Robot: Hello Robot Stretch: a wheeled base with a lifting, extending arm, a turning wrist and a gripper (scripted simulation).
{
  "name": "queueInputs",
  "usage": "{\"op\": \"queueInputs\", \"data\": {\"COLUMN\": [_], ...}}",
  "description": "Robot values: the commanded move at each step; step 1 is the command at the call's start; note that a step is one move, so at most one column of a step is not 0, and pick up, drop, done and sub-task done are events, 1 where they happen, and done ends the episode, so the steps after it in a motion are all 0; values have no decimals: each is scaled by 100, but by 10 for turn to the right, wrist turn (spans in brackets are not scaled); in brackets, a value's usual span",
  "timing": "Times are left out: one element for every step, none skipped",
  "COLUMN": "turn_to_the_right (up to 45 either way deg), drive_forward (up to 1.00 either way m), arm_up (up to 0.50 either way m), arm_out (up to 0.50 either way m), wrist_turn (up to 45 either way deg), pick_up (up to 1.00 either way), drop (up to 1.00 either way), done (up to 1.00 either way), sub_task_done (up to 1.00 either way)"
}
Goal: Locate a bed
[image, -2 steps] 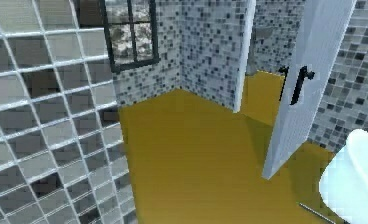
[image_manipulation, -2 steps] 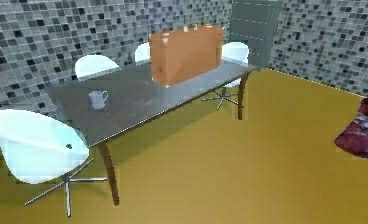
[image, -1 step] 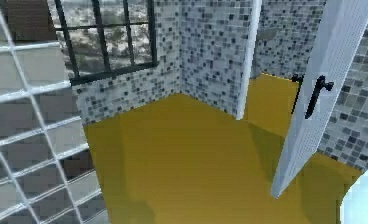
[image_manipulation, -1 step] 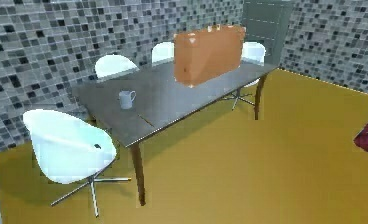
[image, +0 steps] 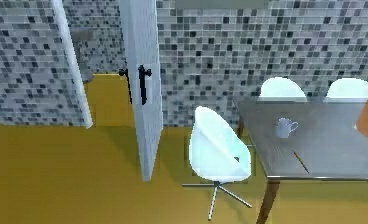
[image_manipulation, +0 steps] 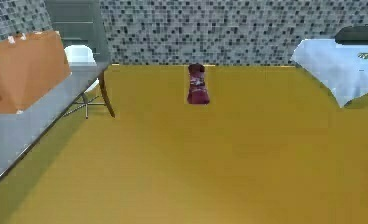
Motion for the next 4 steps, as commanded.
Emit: {"op": "queueInputs", "data": {"turn_to_the_right": [450,450,0,150], "drive_forward": [0,0,5,0], "arm_up": [0,0,0,0], "arm_out": [0,0,0,0], "wrist_turn": [0,0,0,0], "pick_up": [0,0,0,0], "drop": [0,0,0,0], "done": [0,0,0,0], "sub_task_done": [0,0,0,0]}}
